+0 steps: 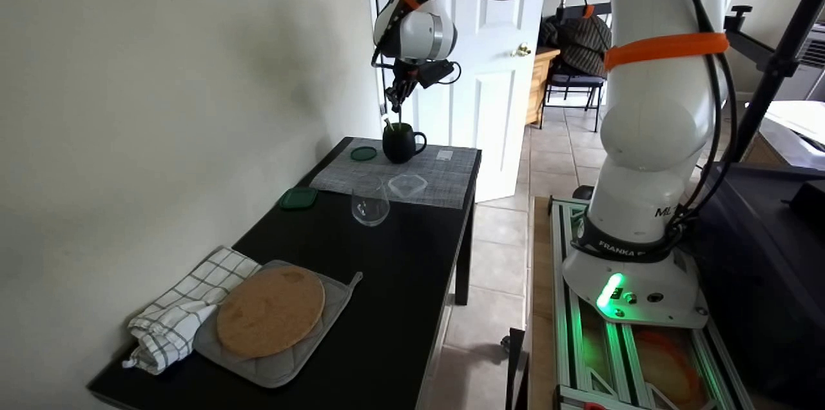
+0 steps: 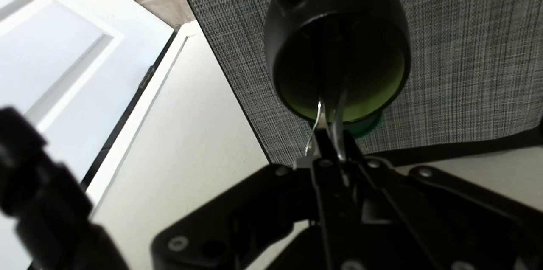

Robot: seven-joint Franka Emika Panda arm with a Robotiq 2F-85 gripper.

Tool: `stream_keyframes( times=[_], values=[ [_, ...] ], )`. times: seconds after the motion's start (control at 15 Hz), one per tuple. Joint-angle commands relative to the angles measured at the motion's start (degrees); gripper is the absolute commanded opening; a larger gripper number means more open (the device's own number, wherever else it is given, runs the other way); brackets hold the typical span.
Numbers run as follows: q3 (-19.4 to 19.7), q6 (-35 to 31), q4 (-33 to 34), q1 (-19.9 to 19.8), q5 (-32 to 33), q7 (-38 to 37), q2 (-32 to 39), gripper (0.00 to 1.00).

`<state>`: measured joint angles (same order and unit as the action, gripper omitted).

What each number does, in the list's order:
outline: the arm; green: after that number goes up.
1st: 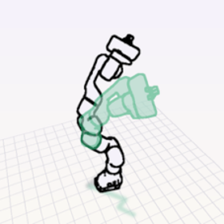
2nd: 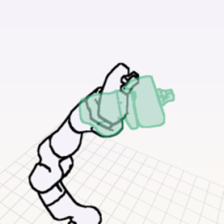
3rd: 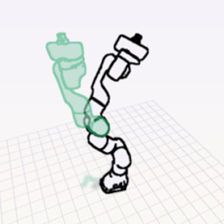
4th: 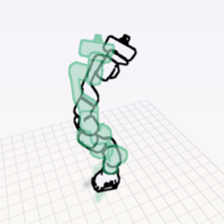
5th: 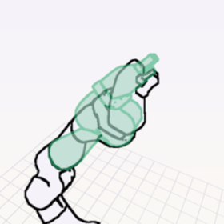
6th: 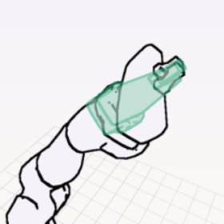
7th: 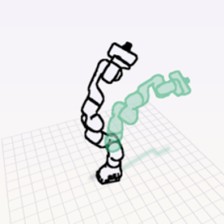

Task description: Pick up the silver spoon from the glass cup and put it in the black mug

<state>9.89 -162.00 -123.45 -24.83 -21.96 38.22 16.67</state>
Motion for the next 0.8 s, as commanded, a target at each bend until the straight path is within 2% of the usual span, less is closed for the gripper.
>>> stream_keyframes(
  times=[0.0, 0.07, 0.27, 0.53, 0.73],
  values=[
    [2.1, 1.2, -1.1, 1.8, 2.7, -3.6, -1.8, 0.38],
    [1.3, 1.2, -1.1, 0.8, 5.3, -5.8, -2.4, 0.47],
    [2.7, 2.0, -1.5, 2.1, 10.9, -10.8, -5.2, 0.69],
    [4.1, 3.2, -2.9, 3.5, 18.6, -14.9, -12.6, 0.97],
    [2.3, 14.4, -5.6, 3.2, 12.7, -4.9, -22.2, 1.00]
  ],
)
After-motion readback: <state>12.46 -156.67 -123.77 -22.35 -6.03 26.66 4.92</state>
